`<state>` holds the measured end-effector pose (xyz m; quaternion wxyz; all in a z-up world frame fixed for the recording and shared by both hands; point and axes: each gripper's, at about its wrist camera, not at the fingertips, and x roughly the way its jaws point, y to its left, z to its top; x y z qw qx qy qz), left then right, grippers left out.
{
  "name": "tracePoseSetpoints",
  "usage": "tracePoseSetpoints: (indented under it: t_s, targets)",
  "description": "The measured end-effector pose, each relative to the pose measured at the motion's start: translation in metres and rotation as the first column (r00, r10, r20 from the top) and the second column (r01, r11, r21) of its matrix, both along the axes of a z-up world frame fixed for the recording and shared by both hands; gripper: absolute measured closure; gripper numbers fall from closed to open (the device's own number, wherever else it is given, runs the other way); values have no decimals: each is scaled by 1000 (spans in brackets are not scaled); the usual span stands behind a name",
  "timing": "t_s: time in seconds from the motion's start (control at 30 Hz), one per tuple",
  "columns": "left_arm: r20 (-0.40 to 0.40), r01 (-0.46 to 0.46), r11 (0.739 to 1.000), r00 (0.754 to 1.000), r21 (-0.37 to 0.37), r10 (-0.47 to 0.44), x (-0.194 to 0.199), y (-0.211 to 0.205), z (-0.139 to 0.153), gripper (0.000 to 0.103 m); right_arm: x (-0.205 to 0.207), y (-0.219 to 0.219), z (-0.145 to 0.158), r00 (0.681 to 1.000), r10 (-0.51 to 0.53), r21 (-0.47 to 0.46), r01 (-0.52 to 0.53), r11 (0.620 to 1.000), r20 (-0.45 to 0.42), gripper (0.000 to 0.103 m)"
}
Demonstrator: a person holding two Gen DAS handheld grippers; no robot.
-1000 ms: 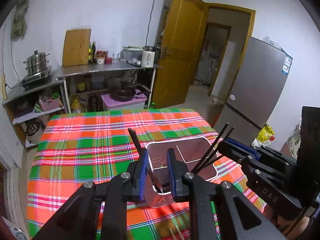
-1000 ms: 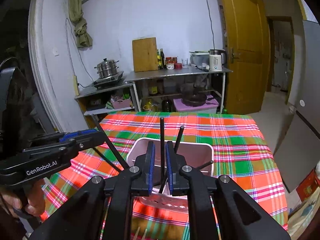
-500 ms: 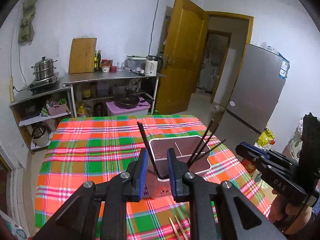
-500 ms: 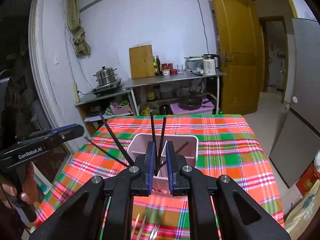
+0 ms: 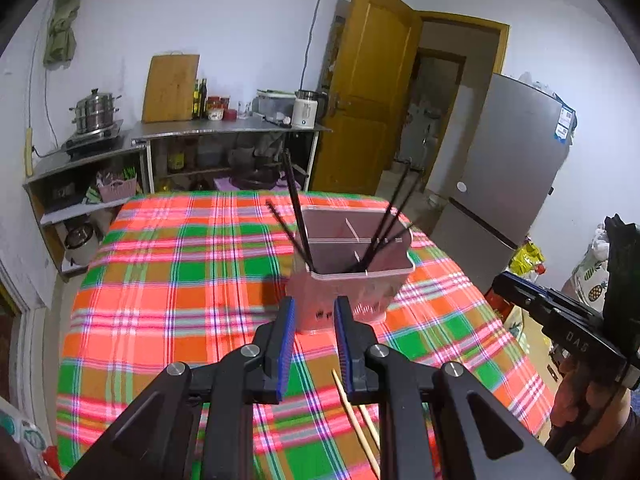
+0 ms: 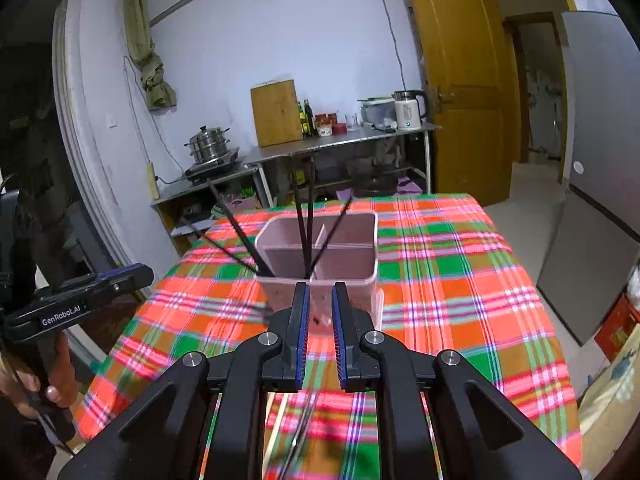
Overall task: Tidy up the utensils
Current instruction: 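Move both open tools back down to the wooden and metal chopsticks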
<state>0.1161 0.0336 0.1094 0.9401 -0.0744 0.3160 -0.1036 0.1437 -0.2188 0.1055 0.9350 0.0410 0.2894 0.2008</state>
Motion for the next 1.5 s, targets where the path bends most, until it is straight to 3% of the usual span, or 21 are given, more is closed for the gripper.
tracePoseSetpoints:
  t_s: [0.7, 1.07, 1.5]
  targets:
    - [-125, 45, 999, 991, -29, -48, -31, -14, -62, 84, -39, -6, -44, 995, 6, -34, -9, 999, -98, 92]
    - [-202, 57, 997, 977, -50, -66, -19, -26, -90, 84, -36, -4, -57, 991, 10, -40, -16, 999, -133, 92]
    - [-320, 59, 995, 944, -76, -80, 16, -45, -138, 84, -26, 2, -75, 983, 23, -50, -32, 998, -183, 92]
